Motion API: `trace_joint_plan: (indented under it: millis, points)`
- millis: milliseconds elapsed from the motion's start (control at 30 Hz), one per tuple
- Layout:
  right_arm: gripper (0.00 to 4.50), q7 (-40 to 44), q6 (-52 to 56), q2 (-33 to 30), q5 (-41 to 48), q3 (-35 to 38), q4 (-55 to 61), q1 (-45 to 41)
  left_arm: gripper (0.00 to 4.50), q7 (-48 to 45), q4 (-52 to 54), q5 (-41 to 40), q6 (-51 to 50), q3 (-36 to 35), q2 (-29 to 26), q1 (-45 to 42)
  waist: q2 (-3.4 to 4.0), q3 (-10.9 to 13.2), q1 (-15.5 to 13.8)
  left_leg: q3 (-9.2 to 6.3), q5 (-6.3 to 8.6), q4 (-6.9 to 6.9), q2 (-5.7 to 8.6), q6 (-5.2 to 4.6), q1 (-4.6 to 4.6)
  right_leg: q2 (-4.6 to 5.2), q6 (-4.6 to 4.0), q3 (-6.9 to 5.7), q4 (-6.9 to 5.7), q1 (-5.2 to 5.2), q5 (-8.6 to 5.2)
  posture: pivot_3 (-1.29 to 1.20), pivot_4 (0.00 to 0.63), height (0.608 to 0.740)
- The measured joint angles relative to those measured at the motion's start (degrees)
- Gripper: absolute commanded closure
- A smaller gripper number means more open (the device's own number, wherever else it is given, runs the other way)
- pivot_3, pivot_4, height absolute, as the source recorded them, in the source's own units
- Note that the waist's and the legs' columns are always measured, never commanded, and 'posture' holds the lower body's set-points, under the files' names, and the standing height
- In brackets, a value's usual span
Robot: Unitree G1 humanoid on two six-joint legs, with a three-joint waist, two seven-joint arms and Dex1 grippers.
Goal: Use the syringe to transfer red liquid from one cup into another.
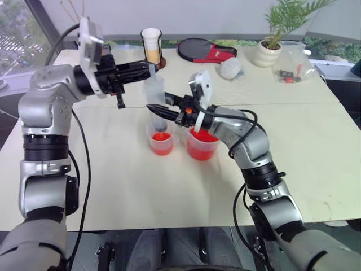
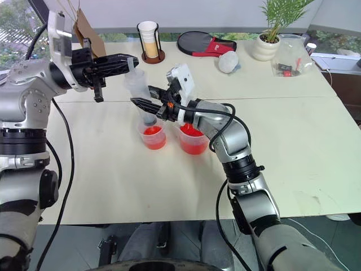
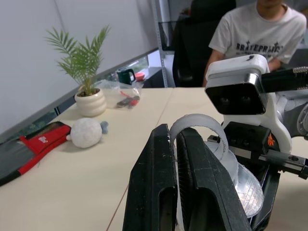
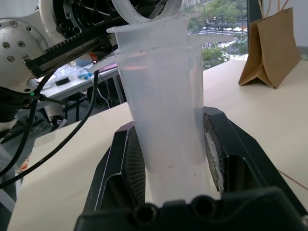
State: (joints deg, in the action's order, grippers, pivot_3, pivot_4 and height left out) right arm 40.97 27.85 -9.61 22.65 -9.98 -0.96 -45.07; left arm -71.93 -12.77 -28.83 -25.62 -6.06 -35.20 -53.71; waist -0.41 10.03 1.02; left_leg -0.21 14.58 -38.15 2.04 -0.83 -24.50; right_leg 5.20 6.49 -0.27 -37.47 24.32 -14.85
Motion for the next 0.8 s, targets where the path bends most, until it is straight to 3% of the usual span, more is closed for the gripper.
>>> trace_joint_plan:
  millis: [367, 400, 433, 600, 800]
  points:
    - [3.13, -0.2, 1.5, -0.1, -0.1, 0.0, 0.0, 0.0, 4.44, 0.5, -1.1, 0.0, 1.5, 0.0, 0.5, 0.9, 0.00, 0.0, 0.0, 0.00, 0.00, 0.00, 0.00, 0.00, 0.00, 0.00, 0.00, 0.00, 0.01, 0.00, 0.00, 0.00, 0.150, 0.740]
    - [3.13, -0.5, 1.5, -0.1, -0.1, 0.0, 0.0, 0.0, 3.85, 0.5, -1.9, -0.1, 1.3, 0.0, 0.6, 0.6, 0.00, 0.0, -0.1, 0.00, 0.00, 0.00, 0.00, 0.00, 0.00, 0.00, 0.00, 0.00, 0.00, 0.00, 0.00, 0.00, 0.150, 0.740]
    - [3.13, -0.9, 1.5, -0.1, -0.1, 0.1, 0.0, -0.1, 3.60, 0.4, -2.8, -0.2, 1.2, 0.0, 0.7, 0.0, 0.00, 0.0, -0.1, 0.00, 0.00, 0.00, 0.00, 0.00, 0.00, 0.00, 0.00, 0.00, 0.01, 0.00, 0.00, 0.00, 0.150, 0.740]
    - [3.13, -1.1, 1.5, 0.2, 0.1, 0.1, 0.2, -1.9, 1.39, 0.6, -7.0, -1.3, -0.2, -1.9, -0.3, -3.2, 0.00, 0.0, 0.1, 0.00, 0.00, 0.03, 0.00, 0.00, 0.00, -0.02, 0.00, -0.01, 0.00, 0.03, 0.00, 0.00, 0.150, 0.740]
    - [3.13, -1.4, -0.1, 0.6, 1.2, 3.1, 2.4, -3.6, 1.39, -1.9, -6.6, -3.5, -6.5, -4.2, -8.1, 1.8, 0.04, 0.0, 0.9, 0.01, -0.01, 0.13, -0.02, 0.02, 0.01, -0.02, 0.00, 0.01, -0.05, 0.10, 0.00, 0.00, 0.150, 0.740]
